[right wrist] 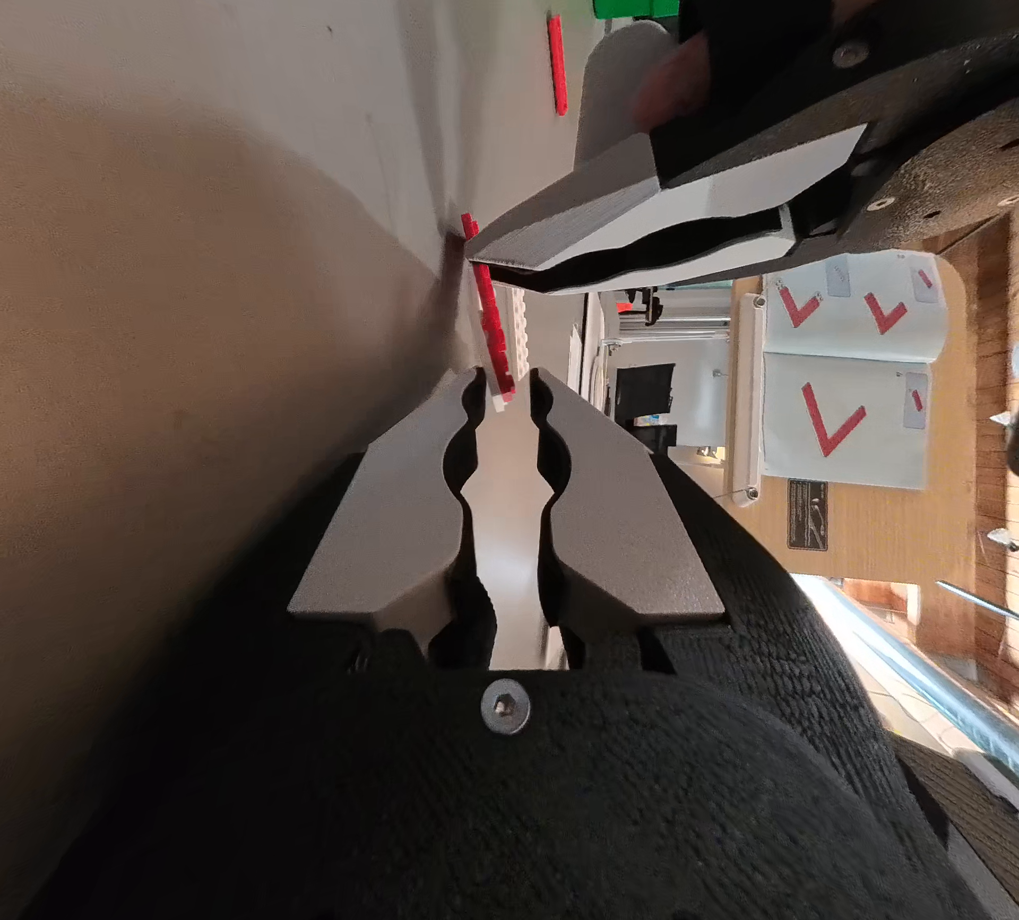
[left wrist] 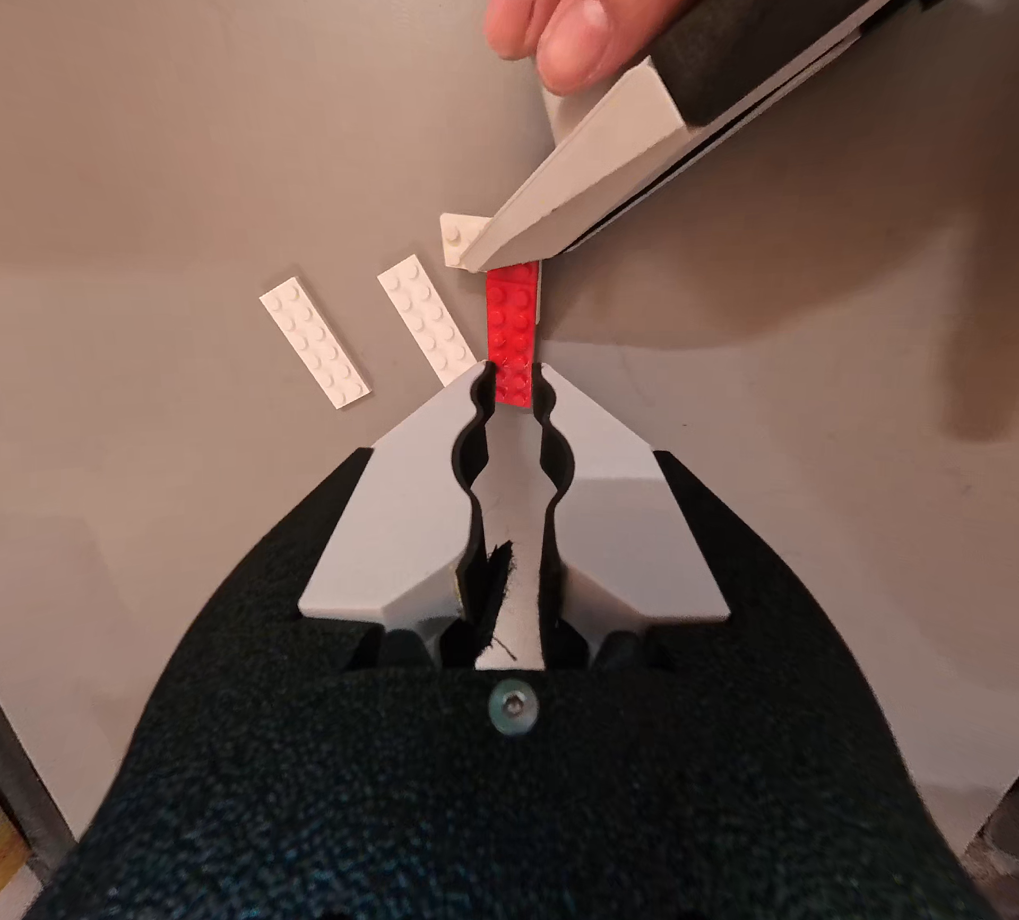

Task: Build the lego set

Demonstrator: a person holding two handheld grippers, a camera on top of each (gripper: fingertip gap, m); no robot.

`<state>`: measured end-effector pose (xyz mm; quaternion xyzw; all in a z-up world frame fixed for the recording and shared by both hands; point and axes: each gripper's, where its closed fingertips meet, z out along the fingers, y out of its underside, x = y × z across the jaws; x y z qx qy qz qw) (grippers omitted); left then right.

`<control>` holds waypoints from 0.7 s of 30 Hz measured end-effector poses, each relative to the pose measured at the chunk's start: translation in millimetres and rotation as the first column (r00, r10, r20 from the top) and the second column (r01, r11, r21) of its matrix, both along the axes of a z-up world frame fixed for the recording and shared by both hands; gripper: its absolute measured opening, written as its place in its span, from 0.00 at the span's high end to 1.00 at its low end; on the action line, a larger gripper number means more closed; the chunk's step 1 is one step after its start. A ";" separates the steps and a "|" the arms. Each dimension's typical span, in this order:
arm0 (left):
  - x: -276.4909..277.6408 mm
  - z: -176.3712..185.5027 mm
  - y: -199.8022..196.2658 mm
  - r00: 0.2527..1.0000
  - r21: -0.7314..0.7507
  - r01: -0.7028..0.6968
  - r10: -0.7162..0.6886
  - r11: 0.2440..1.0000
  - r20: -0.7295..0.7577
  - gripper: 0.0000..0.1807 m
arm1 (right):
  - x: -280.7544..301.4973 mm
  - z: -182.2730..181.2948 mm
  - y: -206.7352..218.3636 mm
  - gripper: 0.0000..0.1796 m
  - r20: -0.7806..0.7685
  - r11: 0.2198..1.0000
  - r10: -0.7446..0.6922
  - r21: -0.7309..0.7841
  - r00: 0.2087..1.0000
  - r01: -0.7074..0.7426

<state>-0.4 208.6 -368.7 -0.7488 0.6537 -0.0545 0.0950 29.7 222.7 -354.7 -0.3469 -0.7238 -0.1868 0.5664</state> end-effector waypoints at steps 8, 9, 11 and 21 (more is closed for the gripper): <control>-2.8 -1.6 -2.5 1.000 -0.018 -0.003 0.002 1.000 -0.013 0.94 | -3.4 -3.9 -2.4 0.89 0.028 1.000 0.014 -0.002 1.000 -0.014; -3.3 -1.5 -2.8 1.000 -0.020 -0.002 0.001 1.000 -0.014 0.94 | -4.3 -3.1 -3.0 0.88 0.031 1.000 0.021 0.010 0.999 -0.021; -4.3 -1.5 -3.1 1.000 -0.021 -0.003 0.003 1.000 -0.015 0.94 | -5.9 -2.5 -4.0 0.88 0.044 0.999 0.032 0.035 0.999 -0.033; -8.7 -1.3 -6.5 1.000 -0.034 0.004 -0.004 0.999 -0.016 0.94 | -11.2 -8.7 -11.1 0.96 0.166 0.992 0.082 0.085 0.983 -0.097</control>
